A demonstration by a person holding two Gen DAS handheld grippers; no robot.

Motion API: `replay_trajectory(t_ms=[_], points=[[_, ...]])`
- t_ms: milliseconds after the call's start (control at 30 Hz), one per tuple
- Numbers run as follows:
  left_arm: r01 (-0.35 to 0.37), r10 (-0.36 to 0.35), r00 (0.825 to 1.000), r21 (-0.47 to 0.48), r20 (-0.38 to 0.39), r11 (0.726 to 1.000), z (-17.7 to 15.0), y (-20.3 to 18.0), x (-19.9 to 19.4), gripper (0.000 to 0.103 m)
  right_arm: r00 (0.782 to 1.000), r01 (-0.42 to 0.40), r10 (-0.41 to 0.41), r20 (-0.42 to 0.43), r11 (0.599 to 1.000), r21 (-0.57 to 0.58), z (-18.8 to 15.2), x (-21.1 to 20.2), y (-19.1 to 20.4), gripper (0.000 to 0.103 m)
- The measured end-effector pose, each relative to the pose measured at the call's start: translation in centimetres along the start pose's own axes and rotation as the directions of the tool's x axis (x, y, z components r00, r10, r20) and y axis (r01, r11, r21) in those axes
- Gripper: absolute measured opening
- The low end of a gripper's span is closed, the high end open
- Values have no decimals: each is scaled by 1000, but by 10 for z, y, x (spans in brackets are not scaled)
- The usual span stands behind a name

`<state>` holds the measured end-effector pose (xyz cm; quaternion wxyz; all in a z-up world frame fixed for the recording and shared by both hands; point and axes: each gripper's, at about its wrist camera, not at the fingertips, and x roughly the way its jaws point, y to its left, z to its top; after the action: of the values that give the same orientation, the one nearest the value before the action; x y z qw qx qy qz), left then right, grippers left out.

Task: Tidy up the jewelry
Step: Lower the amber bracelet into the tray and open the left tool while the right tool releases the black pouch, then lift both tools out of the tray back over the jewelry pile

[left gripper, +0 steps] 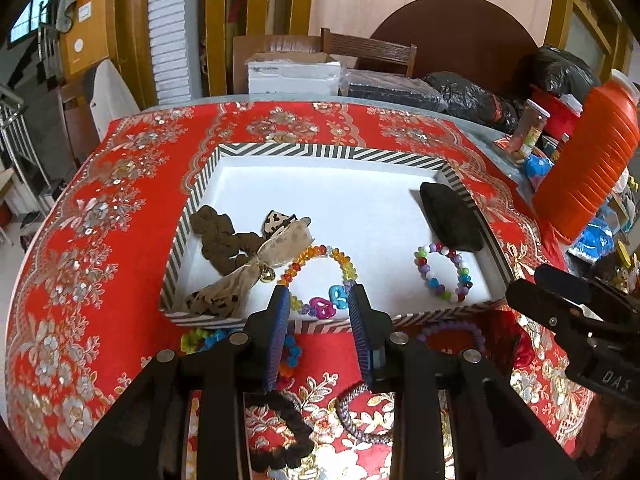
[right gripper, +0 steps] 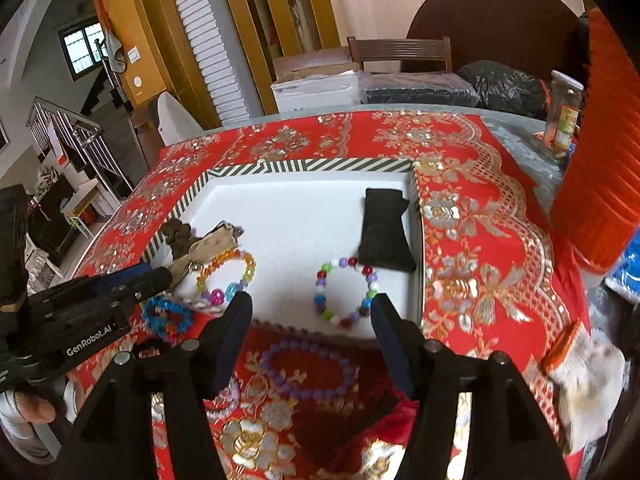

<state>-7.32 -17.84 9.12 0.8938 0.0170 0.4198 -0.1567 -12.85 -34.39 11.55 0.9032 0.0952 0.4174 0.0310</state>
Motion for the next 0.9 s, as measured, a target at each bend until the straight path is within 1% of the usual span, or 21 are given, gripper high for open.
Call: replay_trajectory(t_ms=[133, 267, 367, 567, 767, 900], points=[[-5, 5, 1000, 0, 5, 1000, -6, -1, -6, 38, 1000, 13, -13, -3, 1000, 27, -11, -5, 1, 65], [-23, 23, 1000, 5, 18, 1000, -12, -1, -12, 38, 1000, 31, -30, -8, 999, 29, -20, -8, 4, 65], [-28, 28, 999, -3, 23, 1000, -17, -1, -16, 38, 1000, 27, -26, -10, 999, 32, -25, -10, 6, 65], [-36, 35, 999, 5, 28, 999, -24, -6, -22, 38, 999, 43, -43, -7, 999, 5, -32, -19, 14, 65], [-33, 33, 999, 4, 36, 999, -31, -9, -29, 38, 999, 38, -38, 0, 999, 14, -37, -28, 15, 66], [-44, 43, 998, 15, 38, 999, -35, -12, -31, 38, 999, 33, -33, -3, 999, 16, -40, -29, 15, 67]])
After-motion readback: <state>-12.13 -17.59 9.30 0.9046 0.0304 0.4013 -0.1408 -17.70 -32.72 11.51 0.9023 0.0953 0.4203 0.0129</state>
